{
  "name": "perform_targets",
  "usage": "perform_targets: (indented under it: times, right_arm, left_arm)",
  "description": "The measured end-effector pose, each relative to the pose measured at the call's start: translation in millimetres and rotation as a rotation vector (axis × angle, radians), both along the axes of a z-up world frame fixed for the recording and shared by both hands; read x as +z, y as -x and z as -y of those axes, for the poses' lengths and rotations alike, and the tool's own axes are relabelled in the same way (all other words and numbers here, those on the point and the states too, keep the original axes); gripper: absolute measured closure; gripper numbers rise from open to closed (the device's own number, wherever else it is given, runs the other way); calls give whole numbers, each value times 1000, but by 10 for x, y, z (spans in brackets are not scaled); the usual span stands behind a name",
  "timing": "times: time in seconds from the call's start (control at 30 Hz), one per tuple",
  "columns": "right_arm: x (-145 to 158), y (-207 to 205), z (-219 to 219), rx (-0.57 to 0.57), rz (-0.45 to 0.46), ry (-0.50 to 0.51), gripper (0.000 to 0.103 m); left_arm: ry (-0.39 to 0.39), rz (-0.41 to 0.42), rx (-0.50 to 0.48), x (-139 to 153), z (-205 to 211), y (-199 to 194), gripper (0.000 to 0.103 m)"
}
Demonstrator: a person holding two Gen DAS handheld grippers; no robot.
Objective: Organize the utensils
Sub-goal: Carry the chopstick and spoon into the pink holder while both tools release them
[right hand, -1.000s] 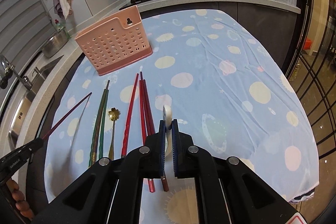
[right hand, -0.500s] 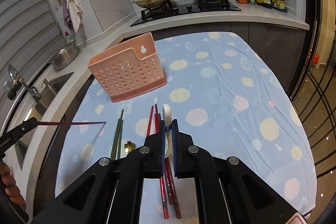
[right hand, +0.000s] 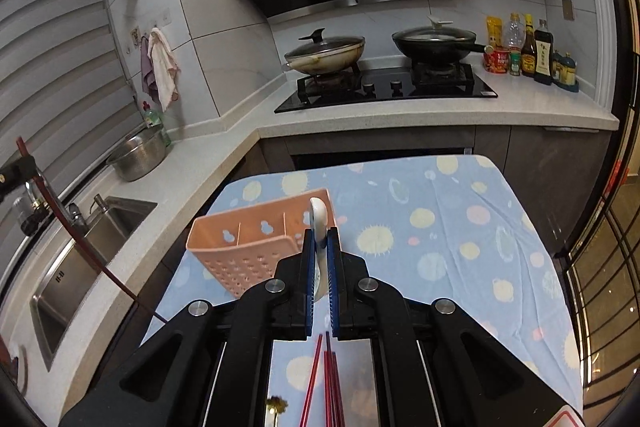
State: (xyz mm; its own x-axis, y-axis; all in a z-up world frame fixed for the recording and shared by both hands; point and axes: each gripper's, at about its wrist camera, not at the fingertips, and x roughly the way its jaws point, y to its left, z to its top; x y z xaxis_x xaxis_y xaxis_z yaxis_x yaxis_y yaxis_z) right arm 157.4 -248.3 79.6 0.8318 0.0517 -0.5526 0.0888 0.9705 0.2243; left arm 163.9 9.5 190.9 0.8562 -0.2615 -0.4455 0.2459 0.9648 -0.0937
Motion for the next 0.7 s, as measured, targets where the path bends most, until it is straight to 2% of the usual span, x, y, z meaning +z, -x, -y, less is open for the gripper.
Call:
perform_targets:
  times: [0.13,0.33,0.4,0.7]
  right_arm:
    - [57,-367,11,6,1,-1,97]
    - [-16,-804,-19,15,-23,-1,97]
    - [-98,-915,-41,17,-47,4,97]
    - [-600,-1184,-31,25,-162,-9,97]
  left_arm:
    - [16,66,10,269,88,-204,96]
    - [37,75,10,281,238,-633,96]
    - [21,69,12,187,313,-750,96]
    - [-24,-67,26,-489,424,-1134,96]
